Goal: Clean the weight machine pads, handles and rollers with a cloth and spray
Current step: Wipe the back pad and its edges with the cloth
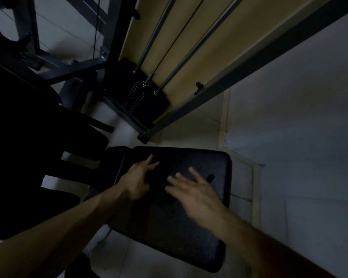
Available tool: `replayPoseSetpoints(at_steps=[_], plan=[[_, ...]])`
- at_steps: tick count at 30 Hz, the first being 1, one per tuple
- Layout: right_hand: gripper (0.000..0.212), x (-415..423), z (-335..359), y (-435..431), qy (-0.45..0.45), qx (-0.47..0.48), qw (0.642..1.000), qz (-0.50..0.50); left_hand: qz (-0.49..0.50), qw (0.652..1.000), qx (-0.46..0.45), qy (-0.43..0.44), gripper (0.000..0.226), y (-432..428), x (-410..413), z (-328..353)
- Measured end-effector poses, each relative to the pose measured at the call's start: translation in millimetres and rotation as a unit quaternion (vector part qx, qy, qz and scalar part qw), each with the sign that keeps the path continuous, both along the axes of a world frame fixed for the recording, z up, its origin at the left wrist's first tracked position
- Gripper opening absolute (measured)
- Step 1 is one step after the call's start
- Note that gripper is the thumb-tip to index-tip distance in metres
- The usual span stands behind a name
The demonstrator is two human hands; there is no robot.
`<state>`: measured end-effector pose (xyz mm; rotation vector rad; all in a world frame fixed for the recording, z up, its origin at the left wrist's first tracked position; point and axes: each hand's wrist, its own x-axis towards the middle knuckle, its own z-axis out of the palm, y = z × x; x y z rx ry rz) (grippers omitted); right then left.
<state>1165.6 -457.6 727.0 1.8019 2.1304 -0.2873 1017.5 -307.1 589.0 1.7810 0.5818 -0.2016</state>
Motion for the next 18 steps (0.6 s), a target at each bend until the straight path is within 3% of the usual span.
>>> replayPoseSetpoints(at_steps=[3,6,11,14,18], plan=[[0.055,42,-1,42,-0.066,0.088,0.988,-0.108,0.023,0.996,-0.026,0.077,0.092,-9,-9,-17],[0.057,30,-16,59,-0.114,0.103,0.969,-0.192,0.045,0.992,-0.086,0.086,0.098,-15,-13,-25],[0.065,-53,-46,16,-0.024,-0.047,0.993,-0.102,0.007,0.994,-0.064,0.092,0.1,-5,-12,-27],[0.067,-43,-28,23,-0.008,-0.091,0.995,-0.047,-0.013,0.993,-0.072,0.097,0.111,-3,-16,-29],[0.071,17,-21,61,-0.109,0.04,0.984,-0.133,-0.005,0.994,-0.073,0.081,0.112,-7,-19,-35]])
